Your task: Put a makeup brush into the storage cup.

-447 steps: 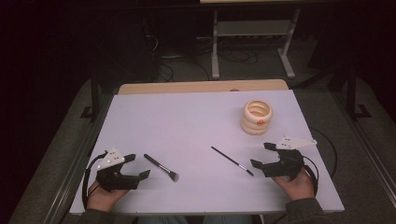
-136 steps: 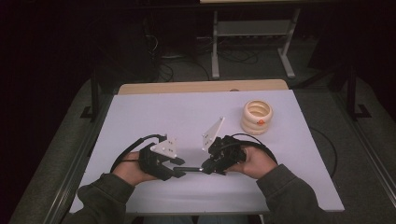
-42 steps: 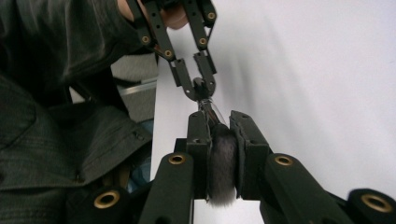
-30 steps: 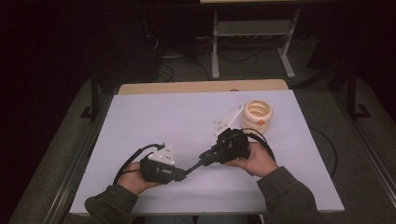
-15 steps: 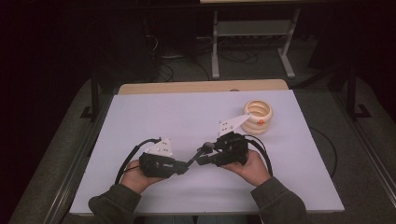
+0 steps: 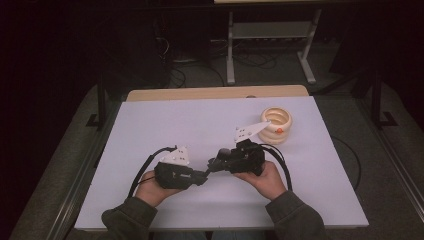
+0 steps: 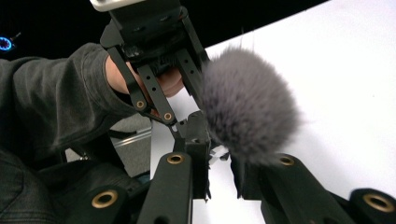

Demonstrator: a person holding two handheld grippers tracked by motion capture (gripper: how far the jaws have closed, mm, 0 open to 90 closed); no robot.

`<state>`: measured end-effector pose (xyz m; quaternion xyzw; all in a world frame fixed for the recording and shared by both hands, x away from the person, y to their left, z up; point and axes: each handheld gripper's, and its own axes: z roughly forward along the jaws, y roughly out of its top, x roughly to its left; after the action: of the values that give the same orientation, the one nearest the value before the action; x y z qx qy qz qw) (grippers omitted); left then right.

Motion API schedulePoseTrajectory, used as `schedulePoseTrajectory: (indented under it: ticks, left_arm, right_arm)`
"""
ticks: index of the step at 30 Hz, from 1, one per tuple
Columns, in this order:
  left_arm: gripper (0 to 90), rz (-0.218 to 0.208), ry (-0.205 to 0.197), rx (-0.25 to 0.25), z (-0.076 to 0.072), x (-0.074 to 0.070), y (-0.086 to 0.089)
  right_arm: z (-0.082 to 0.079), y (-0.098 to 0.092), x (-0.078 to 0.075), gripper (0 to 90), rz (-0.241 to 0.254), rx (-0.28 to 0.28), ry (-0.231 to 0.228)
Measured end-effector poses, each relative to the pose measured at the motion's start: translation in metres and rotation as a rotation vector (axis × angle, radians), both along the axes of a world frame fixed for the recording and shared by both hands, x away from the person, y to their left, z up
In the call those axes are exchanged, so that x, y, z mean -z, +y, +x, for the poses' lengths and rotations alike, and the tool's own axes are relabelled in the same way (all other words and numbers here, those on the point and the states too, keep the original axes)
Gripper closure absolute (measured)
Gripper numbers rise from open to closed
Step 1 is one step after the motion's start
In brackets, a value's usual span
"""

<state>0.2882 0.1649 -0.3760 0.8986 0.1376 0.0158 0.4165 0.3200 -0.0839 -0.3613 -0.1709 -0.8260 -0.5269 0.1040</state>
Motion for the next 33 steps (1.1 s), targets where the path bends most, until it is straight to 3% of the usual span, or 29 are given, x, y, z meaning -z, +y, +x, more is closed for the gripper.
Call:
schedulePoseTrajectory:
  ticks: [5, 7, 8, 15, 18, 33]
  left_arm:
    - [68.6, 0.028, -0.011, -0.015, -0.002, -0.001, 0.002]
    - [65.8, 0.014, 0.000, -0.026, -0.003, 0.000, 0.002]
    - [64.7, 0.038, -0.005, -0.022, -0.002, 0.000, 0.004]
    - [59.8, 0.027, 0.001, -0.054, -0.006, 0.003, 0.006]
    - [57.8, 0.045, -0.006, -0.060, -0.007, 0.005, 0.010]
    - [51.1, 0.004, 0.000, -0.131, -0.011, 0.013, 0.029]
  right_arm:
    - [0.001, -0.003, -0.002, 77.1, -0.039, -0.008, -0.010]
    - [0.001, -0.004, -0.003, 77.1, -0.047, -0.007, -0.012]
    - [0.002, -0.008, -0.003, 77.1, -0.061, -0.001, -0.006]
    - [0.006, -0.018, -0.005, 77.1, -0.101, 0.028, -0.005]
    - [0.009, -0.023, -0.006, 77.1, -0.132, 0.047, 0.004]
    - [0.021, -0.049, -0.026, 77.1, -0.203, 0.127, -0.029]
